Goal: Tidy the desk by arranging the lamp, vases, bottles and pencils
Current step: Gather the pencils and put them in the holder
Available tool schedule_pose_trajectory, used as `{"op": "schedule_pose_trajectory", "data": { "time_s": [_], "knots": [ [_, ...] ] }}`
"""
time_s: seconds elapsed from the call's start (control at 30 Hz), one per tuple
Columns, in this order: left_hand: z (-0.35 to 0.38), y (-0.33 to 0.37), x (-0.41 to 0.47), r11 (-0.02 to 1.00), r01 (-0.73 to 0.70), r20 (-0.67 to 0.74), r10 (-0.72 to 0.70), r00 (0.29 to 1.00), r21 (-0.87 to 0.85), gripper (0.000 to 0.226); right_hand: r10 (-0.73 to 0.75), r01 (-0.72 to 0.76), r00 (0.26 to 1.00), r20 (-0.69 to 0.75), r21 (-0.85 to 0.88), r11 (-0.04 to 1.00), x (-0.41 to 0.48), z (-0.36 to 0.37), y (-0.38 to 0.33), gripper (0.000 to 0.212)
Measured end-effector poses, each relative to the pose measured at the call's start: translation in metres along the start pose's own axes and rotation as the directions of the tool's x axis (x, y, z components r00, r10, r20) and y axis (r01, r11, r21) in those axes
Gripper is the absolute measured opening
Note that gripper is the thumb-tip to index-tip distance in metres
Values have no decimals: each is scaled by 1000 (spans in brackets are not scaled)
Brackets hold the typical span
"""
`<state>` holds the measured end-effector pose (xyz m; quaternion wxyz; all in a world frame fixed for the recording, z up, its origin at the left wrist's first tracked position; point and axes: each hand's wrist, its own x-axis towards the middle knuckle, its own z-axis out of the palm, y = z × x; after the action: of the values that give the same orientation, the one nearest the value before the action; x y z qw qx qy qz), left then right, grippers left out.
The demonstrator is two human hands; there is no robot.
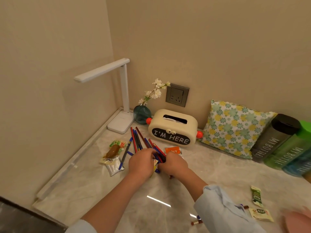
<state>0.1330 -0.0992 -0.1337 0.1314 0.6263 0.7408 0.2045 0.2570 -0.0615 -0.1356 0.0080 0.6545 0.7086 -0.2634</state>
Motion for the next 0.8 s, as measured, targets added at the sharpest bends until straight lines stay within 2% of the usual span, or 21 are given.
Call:
{"op": "schedule_pose_trajectory", "data": {
  "time_s": [0.13, 0.23, 0.33, 0.47, 0.57, 0.63, 0.73, 0.8],
  "knots": [
    [0, -4, -1, 998, -56, 27, 56, 998, 13, 40, 8, -9, 999, -38, -40, 999, -3, 2, -2, 33],
    [-2, -5, -3, 995, -99, 24, 98, 995, 26, 39, 6, -7, 998, -60, -24, 1000, -6, 4, -4, 32],
    [-3, -5, -4, 992, -122, 37, 120, 992, 31, 36, 0, 2, 998, -70, 29, 1000, -11, -2, -3, 30],
    [-3, -1, -6, 990, -143, 19, 143, 990, 5, 29, -15, 32, 996, -88, 189, 981, -23, -9, 2, 31],
    [-7, 10, -9, 978, -84, -14, 83, 996, -192, 29, -25, 75, 990, -139, 370, 926, -38, -16, 7, 22],
    [-10, 22, -10, 947, -26, 32, 38, 999, -319, 29, -39, 118, 985, -166, 502, 856, -52, -22, 10, 17],
    [-18, 47, -8, 804, 63, 177, 53, 983, -591, 26, -45, 126, 990, -136, 678, 724, -75, -35, 16, 14],
    [-23, 66, -8, 716, 97, 232, 92, 968, -691, 25, -41, 115, 992, -118, 733, 671, -90, -45, 22, 12]
  ]
}}
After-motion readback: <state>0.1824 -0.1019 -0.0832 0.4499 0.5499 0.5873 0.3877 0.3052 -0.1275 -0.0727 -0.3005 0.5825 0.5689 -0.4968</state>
